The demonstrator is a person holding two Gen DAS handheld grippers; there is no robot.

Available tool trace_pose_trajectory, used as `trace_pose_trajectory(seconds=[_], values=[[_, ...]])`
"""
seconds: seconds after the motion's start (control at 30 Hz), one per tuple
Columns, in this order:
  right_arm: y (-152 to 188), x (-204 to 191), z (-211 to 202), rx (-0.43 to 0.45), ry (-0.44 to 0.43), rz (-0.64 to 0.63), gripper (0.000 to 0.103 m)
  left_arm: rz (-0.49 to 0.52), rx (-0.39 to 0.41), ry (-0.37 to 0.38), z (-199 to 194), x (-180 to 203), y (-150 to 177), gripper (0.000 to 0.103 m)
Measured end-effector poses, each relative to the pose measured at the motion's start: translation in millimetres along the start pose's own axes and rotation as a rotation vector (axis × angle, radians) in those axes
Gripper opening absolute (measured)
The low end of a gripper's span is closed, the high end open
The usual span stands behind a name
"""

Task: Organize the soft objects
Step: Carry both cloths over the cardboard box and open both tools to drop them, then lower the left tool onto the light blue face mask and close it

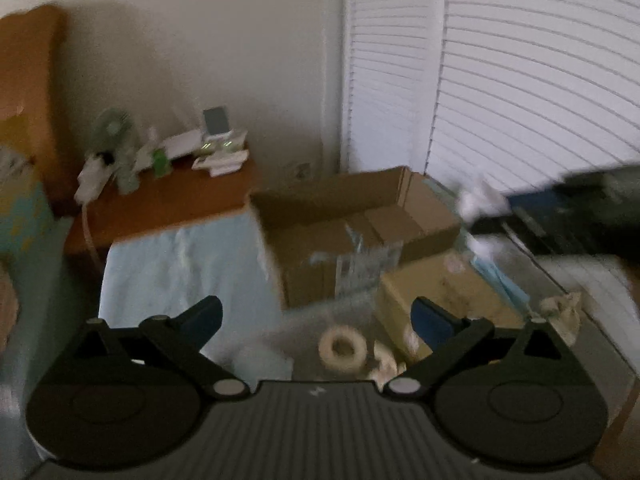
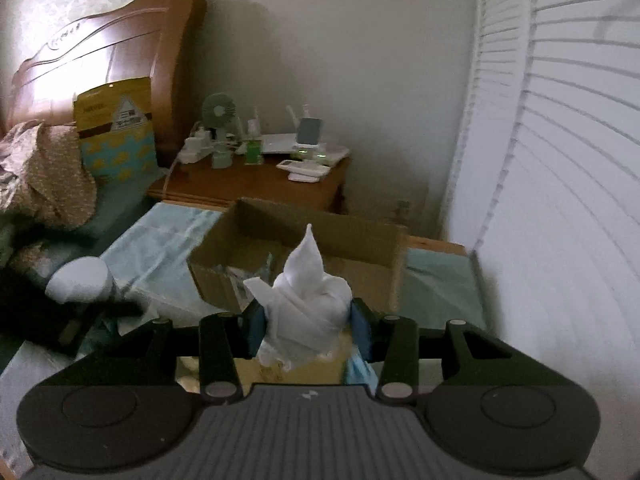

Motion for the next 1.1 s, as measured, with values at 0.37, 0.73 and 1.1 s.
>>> trace_pose_trajectory(seconds=[0.37,0.73,1.1], values=[[-63,-32,85,-0.075,-0.086,-0.062,0.049,-0.051,0.008,-0.15,-21,-20,56,0.1],[-92,-40,133,-0.095,-0.119,-0.043,0.101,-0.069,0.017,-0.183,-26,-28,64,0.1],[-78,-38,95,-0.065,-0.103,-0.058,0.103,-0.083,0.01,-0.136,-25,-19,70,0.101]])
Point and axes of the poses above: each gripper's, at about its wrist camera, not at the fingertips, and z roughly the way its jaws point, x to its right, y to its underside, the point moved 9 cm from there along z, roughly the way its jaws point, and after that the axes turned 7 degrees about -x, right-handed, at the moved point
